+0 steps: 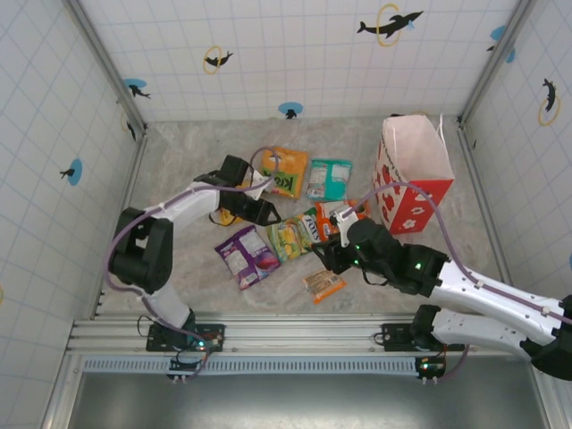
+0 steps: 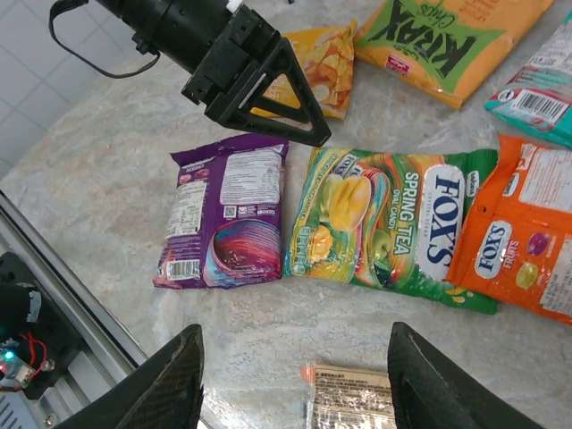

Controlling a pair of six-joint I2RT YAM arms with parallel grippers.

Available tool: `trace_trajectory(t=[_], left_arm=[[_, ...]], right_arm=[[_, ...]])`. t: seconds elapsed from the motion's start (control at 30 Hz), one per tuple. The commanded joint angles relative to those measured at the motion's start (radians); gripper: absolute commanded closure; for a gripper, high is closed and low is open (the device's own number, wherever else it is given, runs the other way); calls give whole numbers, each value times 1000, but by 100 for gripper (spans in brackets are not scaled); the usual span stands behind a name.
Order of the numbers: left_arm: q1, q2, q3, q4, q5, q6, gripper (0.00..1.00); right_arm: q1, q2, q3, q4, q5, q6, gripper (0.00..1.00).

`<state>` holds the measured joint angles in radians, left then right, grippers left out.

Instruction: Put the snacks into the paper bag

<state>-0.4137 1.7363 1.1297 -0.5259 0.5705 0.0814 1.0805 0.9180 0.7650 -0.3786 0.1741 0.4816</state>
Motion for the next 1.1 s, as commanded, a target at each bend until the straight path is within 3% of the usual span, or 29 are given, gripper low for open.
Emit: trace_trajectory(t=[0.0,0.5,0.87,1.07], left_arm=[[-4,69,44,-100,37,137,35],[-83,263,180,-78,46,195,35],[-97,204,202,-210,-1,239,35],[-97,153,191,-169,-9,232,36]], right_arm=[[8,-50,-64,95,-21,23,44],[9,-117,-146,126,-2,52,43],[6,-133,-168,133,30,36,41],[-3,-130,-171,147,16,23,41]])
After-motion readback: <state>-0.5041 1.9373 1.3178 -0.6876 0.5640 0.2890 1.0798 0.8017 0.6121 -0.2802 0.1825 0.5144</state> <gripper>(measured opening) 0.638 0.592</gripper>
